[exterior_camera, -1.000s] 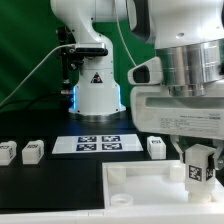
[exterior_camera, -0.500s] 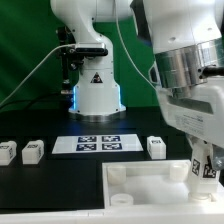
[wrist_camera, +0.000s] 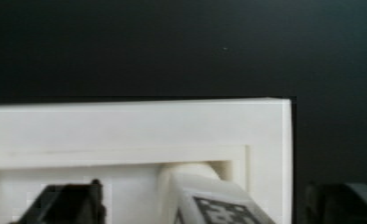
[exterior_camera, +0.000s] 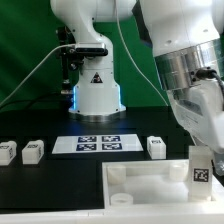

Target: Assemble one leg

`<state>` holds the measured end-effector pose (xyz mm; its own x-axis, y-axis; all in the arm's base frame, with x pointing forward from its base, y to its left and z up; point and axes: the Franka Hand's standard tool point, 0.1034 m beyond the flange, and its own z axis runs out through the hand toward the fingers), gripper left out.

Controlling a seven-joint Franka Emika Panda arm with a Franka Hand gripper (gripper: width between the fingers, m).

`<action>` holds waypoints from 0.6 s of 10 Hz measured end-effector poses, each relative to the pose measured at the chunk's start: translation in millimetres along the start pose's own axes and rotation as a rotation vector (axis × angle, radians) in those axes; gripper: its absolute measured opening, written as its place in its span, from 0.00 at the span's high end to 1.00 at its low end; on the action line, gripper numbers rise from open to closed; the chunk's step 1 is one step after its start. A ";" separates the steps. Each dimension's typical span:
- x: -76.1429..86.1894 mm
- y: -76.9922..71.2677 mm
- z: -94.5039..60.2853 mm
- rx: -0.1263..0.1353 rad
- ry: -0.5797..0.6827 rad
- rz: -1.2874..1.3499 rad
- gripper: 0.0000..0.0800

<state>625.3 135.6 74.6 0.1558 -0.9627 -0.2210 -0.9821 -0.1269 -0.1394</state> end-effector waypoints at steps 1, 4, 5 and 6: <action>-1.2 1.8 -0.3 -0.025 -0.005 -0.188 0.22; 7.9 1.5 -2.5 -0.043 -0.003 -0.627 0.19; 7.6 1.7 -2.3 -0.046 -0.004 -0.714 0.19; 7.4 1.8 -2.3 -0.046 -0.007 -0.818 0.19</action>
Offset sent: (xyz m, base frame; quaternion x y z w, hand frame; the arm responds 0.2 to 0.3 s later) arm 0.0013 -0.0219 0.0020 0.0593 -0.0170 -0.2455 0.9674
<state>624.5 127.7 74.9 0.8256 -0.5596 -0.0724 -0.5605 -0.7985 -0.2196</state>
